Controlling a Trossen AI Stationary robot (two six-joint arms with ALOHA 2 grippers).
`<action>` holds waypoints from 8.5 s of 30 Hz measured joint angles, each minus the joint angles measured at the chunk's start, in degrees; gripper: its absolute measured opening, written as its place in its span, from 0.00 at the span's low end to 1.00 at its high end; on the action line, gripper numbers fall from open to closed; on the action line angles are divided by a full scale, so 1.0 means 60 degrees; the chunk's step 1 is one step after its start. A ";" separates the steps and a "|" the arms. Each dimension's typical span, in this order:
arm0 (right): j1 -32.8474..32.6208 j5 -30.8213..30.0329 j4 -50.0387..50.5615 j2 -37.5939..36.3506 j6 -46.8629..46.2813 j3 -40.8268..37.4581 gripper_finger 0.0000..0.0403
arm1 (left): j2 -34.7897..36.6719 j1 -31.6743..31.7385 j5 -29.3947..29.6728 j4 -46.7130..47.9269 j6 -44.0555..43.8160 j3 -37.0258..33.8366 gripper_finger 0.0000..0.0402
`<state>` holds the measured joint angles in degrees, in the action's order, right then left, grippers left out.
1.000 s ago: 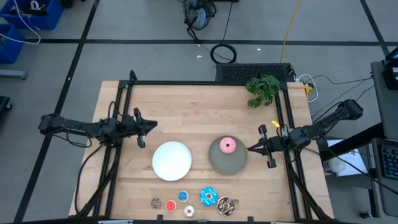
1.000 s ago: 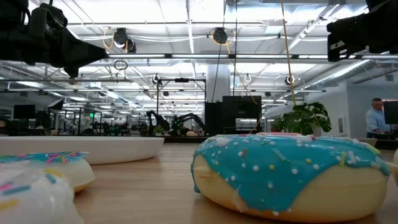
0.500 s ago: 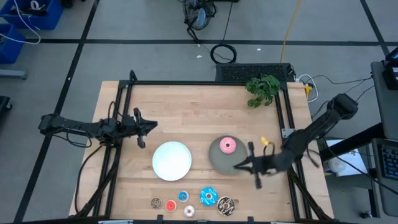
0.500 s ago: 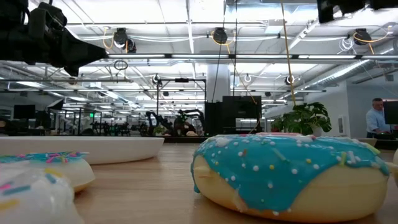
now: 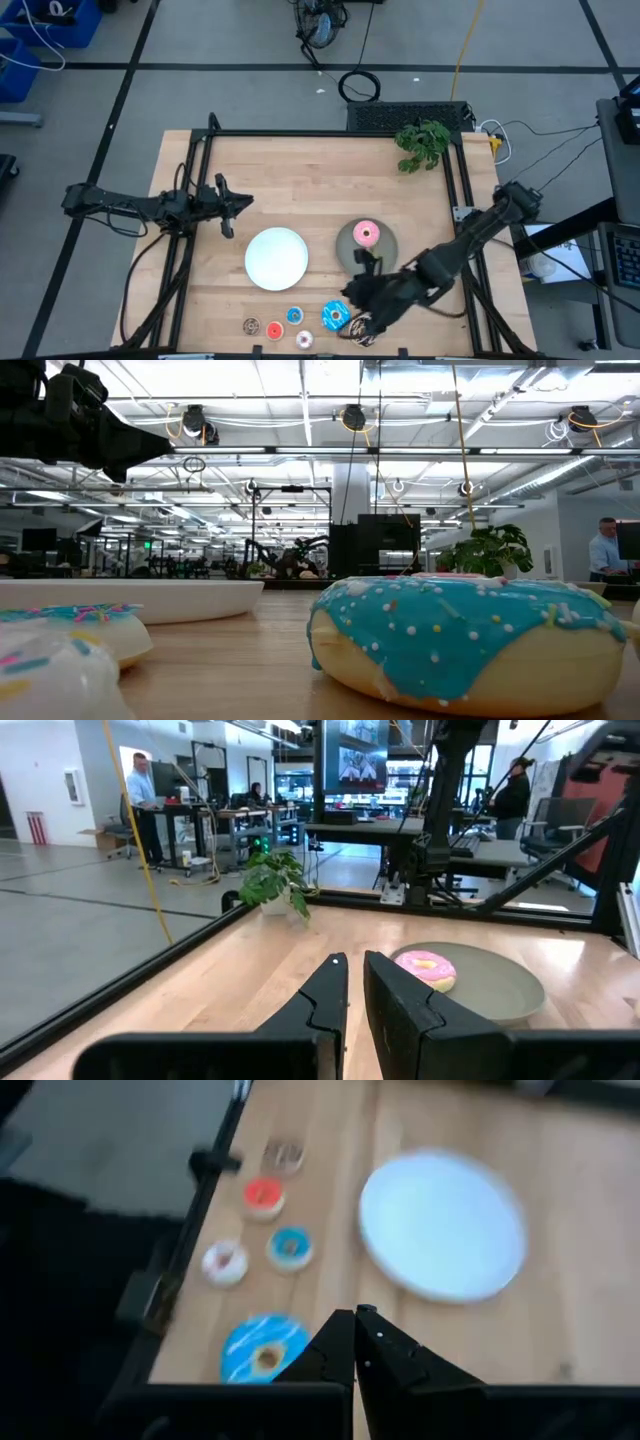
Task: Pick & Place donuts
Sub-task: Put the big black donut on the gray plate, then put the big blue donut on the gray plate
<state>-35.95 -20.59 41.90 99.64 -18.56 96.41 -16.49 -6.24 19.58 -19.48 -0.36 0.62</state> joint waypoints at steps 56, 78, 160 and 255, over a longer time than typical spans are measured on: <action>-0.0641 0.2446 -0.2498 0.2551 -0.1312 -0.2890 0.59 | -0.0002 -0.0180 0.0078 0.0428 -0.0489 0.0002 0.10; -0.0548 0.2750 -0.2105 0.2106 -0.1456 -0.2977 0.03 | 0.0000 -0.0178 0.0083 0.0497 -0.0529 0.0004 0.10; 0.3625 0.3698 -0.0814 -0.2164 -0.2267 -0.7640 0.02 | -0.0001 -0.0178 0.0259 0.0570 -0.0740 0.0000 0.10; -0.1012 -0.1322 -1.2929 -1.1693 0.2978 -1.5376 0.00 | -0.0003 -0.0182 0.0746 0.0727 -0.0503 0.0003 0.10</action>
<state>-42.02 -28.52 -35.67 29.48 -0.69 4.15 -16.51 -7.33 24.05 -15.11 -3.38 0.64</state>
